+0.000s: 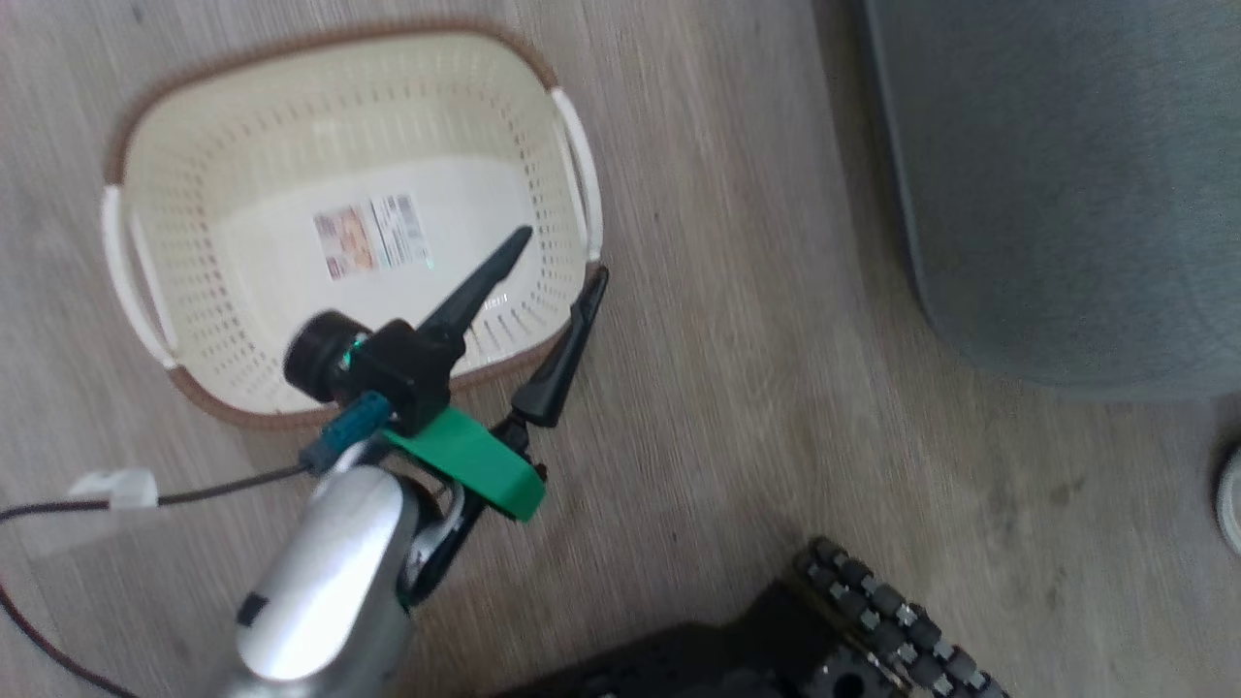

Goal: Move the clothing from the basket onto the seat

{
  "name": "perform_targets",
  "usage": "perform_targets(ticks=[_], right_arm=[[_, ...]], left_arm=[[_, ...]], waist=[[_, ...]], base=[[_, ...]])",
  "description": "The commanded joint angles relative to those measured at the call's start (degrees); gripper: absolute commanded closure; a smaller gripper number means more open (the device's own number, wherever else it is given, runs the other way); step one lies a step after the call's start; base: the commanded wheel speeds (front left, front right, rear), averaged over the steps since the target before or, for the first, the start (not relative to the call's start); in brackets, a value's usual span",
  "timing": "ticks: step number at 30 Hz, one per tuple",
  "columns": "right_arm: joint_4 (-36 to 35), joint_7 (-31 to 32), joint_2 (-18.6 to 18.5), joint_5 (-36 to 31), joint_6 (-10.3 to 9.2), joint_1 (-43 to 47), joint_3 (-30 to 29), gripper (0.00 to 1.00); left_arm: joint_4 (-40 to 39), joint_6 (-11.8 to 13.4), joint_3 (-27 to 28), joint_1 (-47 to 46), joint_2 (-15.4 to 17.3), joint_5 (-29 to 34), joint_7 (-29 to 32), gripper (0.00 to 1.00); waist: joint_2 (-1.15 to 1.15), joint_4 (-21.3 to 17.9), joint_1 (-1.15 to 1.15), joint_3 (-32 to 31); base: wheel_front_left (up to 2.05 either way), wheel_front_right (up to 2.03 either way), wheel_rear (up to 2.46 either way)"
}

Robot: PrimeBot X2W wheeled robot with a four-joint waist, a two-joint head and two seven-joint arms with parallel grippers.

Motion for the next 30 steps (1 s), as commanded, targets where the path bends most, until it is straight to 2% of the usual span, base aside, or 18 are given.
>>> perform_targets(ticks=[1,8,13,15,22,30], right_arm=[[-4.3,-0.4,-1.2,1.0,-0.02,4.0,0.7,0.00],[-20.0,-0.4,4.6,1.1,-0.02,17.4,5.6,0.00],[-26.7,-0.4,8.8,-0.4,-0.02,26.4,9.8,0.00],[-27.5,-0.4,9.3,-1.0,-0.02,28.1,10.9,0.00],[-29.3,-0.4,14.5,-1.5,-0.02,38.7,15.9,0.00],[-29.2,-0.4,21.8,-3.0,-0.02,46.5,19.7,0.00]], left_arm=[[-1.0,-0.1,1.8,2.1,-1.0,-0.6,-0.3,0.00],[2.8,0.4,6.8,6.6,-3.8,-1.6,-0.3,0.00],[5.0,1.5,11.2,9.8,-4.8,-0.8,-0.3,0.00],[5.2,1.7,12.2,10.5,-4.9,-0.9,-0.3,0.00],[7.5,3.1,18.9,16.0,-5.5,-0.1,-0.3,0.00],[9.0,3.9,25.9,19.6,-5.9,1.1,-0.3,0.00]], waist=[[0.00,0.3,0.01,-6.3],[0.00,3.6,0.01,-18.0],[0.00,8.0,0.01,-25.7],[0.00,8.9,0.01,-27.0],[0.00,14.7,0.01,-36.2],[0.00,18.4,0.01,-40.8]], base=[[0.00,0.00,0.00],[0.00,0.00,0.00],[0.00,0.00,0.00],[0.00,0.00,0.00],[0.00,0.00,0.00],[0.00,0.00,0.00]])
